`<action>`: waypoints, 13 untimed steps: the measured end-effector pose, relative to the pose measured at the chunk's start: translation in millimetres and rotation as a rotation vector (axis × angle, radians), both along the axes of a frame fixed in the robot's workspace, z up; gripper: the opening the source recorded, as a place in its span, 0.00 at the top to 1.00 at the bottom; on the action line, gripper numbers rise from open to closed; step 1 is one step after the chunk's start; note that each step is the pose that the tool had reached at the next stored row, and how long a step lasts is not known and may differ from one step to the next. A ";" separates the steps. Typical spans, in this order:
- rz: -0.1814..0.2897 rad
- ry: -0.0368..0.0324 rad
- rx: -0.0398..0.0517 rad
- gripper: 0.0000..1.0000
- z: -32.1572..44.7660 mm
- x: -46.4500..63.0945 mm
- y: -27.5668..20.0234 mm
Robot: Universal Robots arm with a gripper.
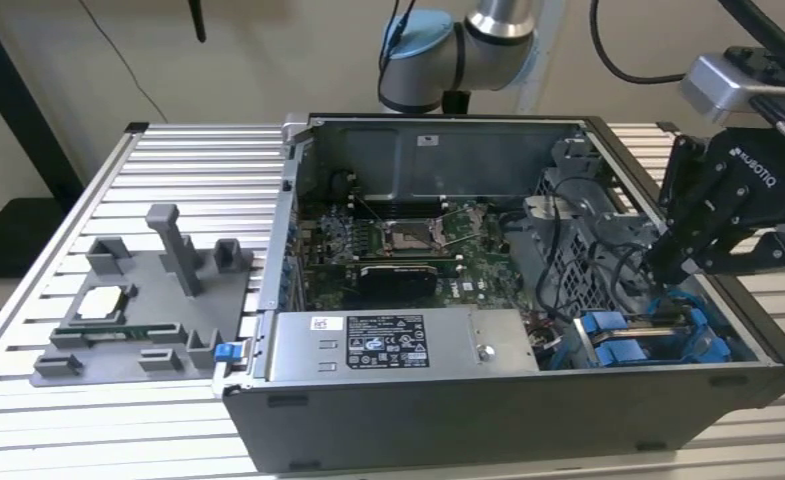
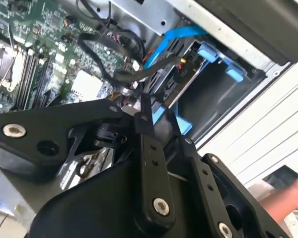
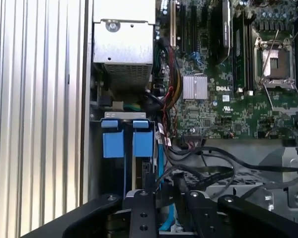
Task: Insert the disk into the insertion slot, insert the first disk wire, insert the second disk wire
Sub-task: 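Insert the second disk wire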
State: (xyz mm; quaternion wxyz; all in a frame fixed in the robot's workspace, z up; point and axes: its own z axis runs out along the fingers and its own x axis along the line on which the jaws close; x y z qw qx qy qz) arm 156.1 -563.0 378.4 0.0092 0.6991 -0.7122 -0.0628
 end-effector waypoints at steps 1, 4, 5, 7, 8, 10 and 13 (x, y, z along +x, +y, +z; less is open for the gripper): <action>0.000 -0.0175 0.0004 0.00 0.1 -0.1 0.1; 0.000 -0.0628 0.0097 0.00 0.1 -2.5 0.0; -0.001 -0.0668 0.0230 0.00 -0.1 -3.9 0.0; -0.004 -0.0688 0.0528 0.00 -0.1 -7.5 0.1; -0.006 -0.0688 0.0632 0.00 -0.1 -9.6 0.0; -0.008 -0.0694 0.0736 0.00 -0.2 -13.0 0.1; -0.013 -0.0712 0.0857 1.00 -0.9 -15.7 0.0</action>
